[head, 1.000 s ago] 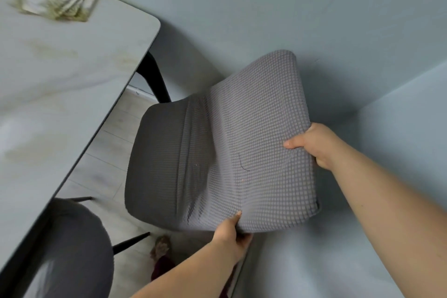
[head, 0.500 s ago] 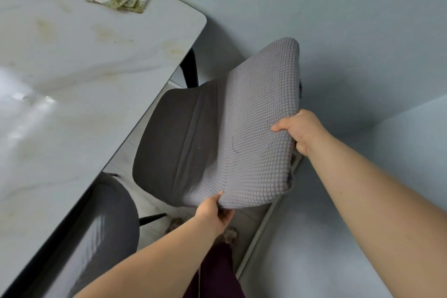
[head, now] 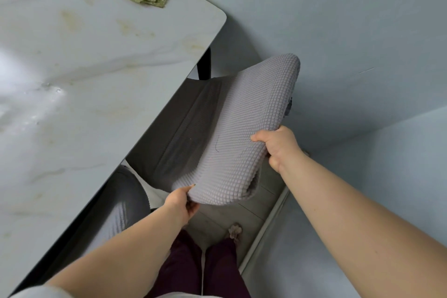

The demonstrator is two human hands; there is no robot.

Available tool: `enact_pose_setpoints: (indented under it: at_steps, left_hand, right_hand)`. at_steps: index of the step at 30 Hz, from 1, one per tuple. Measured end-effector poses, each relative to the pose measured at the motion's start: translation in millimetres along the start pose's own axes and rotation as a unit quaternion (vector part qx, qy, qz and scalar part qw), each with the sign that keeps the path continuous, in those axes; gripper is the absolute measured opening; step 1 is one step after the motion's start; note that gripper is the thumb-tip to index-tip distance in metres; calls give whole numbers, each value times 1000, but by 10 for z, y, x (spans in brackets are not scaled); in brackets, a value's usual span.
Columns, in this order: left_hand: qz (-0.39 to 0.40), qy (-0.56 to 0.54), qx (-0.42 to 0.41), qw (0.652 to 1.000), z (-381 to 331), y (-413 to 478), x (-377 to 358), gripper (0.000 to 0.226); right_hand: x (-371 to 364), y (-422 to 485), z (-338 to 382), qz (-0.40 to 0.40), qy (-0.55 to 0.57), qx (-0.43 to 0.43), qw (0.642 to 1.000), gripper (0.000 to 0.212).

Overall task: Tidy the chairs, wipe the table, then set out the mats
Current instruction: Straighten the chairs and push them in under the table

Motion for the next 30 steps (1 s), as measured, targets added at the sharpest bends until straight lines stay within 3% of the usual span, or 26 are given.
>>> enact_pose_setpoints:
  at_steps: [15, 23, 27, 28, 30]
  left_hand:
    - [-63, 58, -17, 996, -572, -13, 572, 16]
    - [-40, 131, -21, 990, -686, -41, 597, 13]
    - [-41, 213, -6, 976, -788, -130, 621, 12]
    - [-48, 244, -8, 968, -829, -184, 608, 13]
    - [-38, 316, -17, 948, -934, -321, 558, 3]
  right_hand:
    - [-742, 10, -364, 30, 0, 3, 1000, 29]
    - [-677, 149, -500, -4, -24, -49, 998, 39]
    - [-729, 131, -406, -83, -178, -63, 978, 57]
    - [-757, 107, -348, -107, -250, -64, 960, 69]
    - [-846, 15, -221, -139, -430, -63, 890, 93]
Point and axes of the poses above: each hand's wrist, its own y-axis towards the middle knuckle, its own x-axis out of the back of the hand, z = x × y, the point moved 1 cm from there along y, towards the middle knuckle, and after that the axes turned 15 degrees about z, right-handed, at the moved point
